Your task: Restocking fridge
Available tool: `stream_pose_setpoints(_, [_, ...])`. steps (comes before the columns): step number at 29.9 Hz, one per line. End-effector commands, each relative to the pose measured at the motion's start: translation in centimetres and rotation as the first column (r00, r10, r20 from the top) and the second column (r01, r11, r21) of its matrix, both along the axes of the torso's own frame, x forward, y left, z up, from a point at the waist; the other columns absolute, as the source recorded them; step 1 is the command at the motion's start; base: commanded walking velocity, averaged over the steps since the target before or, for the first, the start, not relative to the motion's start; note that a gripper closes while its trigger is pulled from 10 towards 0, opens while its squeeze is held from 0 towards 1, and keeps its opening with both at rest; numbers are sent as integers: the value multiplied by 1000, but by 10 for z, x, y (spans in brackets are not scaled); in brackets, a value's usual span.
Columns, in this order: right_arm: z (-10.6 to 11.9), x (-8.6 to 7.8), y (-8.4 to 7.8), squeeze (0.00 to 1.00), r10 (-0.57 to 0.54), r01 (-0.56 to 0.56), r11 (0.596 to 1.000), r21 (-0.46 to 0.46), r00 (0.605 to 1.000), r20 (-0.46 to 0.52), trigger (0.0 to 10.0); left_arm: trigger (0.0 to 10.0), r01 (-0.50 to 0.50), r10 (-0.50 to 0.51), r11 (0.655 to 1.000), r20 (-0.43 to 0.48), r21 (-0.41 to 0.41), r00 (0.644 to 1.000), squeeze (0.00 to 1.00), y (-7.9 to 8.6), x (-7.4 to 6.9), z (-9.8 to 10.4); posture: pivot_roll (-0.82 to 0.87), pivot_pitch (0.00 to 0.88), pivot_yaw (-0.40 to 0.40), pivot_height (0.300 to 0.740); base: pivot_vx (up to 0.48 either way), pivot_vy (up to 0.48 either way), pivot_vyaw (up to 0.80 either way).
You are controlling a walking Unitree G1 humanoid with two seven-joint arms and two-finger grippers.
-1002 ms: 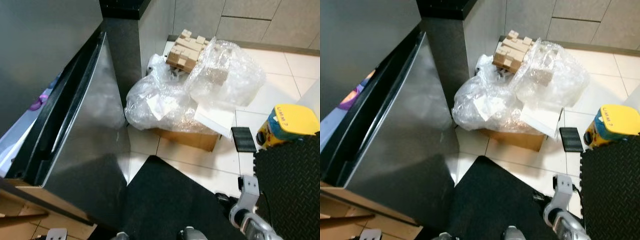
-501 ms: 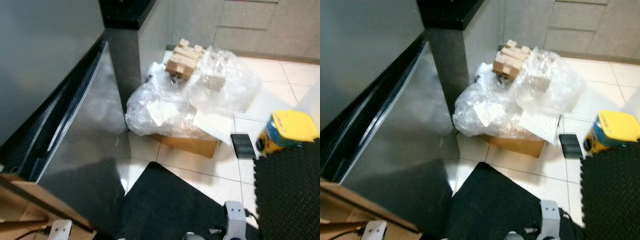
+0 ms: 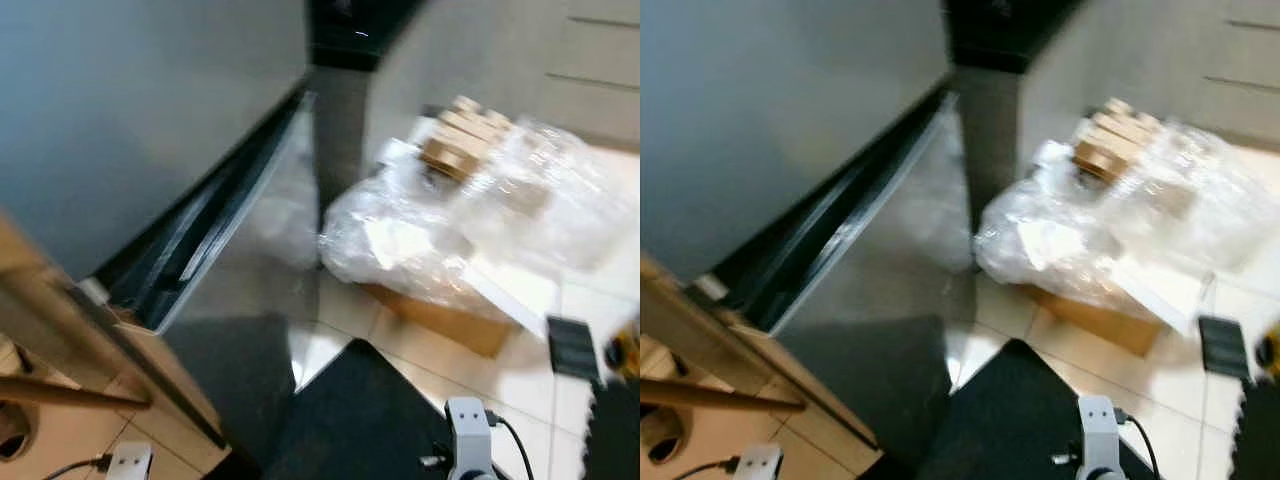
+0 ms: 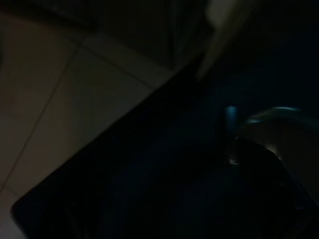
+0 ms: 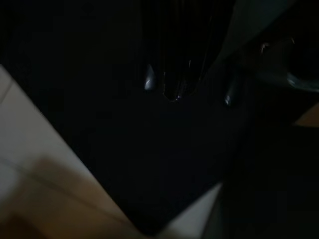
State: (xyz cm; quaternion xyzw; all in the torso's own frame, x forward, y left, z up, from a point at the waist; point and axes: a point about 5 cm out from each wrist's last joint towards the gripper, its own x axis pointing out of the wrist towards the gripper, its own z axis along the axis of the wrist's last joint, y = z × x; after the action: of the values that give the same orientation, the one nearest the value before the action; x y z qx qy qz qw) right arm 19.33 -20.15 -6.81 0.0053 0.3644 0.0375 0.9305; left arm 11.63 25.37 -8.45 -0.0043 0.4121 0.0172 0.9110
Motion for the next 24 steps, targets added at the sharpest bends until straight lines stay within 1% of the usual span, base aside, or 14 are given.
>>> stream_pose_setpoints(1, [-7, -13, -3, 0, -2, 1, 1000, -9, 999, -42, 10000, 10000, -9, 8, 1000, -32, -7, 999, 0, 1, -7, -3, -125, 138, 40, 725, 0, 0, 800])
stream_pose_setpoints(11, [-6, -12, -3, 0, 12, -12, 1000, -16, 999, -41, 10000, 10000, -25, 25, 1000, -8, -16, 1000, 0, 3, -4, -1, -119, 141, 39, 725, 0, 0, 800])
stream_pose_setpoints(13, [-7, -13, -3, 0, -13, 14, 1000, 9, 999, -40, 10000, 10000, -27, 27, 999, -8, -17, 1000, 0, 3, -4, -1, -118, 142, 39, 725, 0, 0, 0])
stream_pose_setpoints(17, [-7, -14, -4, 0, -2, 3, 1000, 2, 999, -45, 10000, 10000, -26, 26, 999, -9, -20, 1000, 0, 2, -4, -1, -118, 141, 39, 725, 0, 0, 0])
stream_pose_setpoints(18, [-7, -14, -4, 0, 0, 0, 1000, -2, 999, -46, 10000, 10000, -22, 22, 1000, -8, -21, 1000, 0, -1, 1, -1, -118, 142, 39, 725, 0, 0, 0])
stream_pose_setpoints(20, [-8, -15, -3, 0, 4, -4, 1000, -4, 999, -48, 10000, 10000, -10, 11, 999, 31, -38, 999, 0, -16, 15, 0, -117, 143, 38, 725, 0, -152, 0])
stream_pose_setpoints(21, [-8, -16, -3, 0, 5, -5, 1000, -3, 999, -48, 10000, 10000, -5, 8, 999, 50, -46, 999, 0, -21, 20, 1, -117, 143, 38, 725, 0, -304, 0])
stream_pose_setpoints(22, [-8, -16, -3, 0, 5, -5, 1000, -3, 999, -48, 10000, 10000, -5, 8, 999, 50, -46, 999, 0, -21, 20, 1, -117, 143, 38, 725, 0, -304, 0])
stream_pose_setpoints(24, [-8, -16, -2, 0, 13, -14, 1000, -6, 999, -49, 10000, 10000, 5, -1, 999, 74, -52, 997, 0, -28, 25, 2, -117, 144, 36, 725, 0, -480, 0])
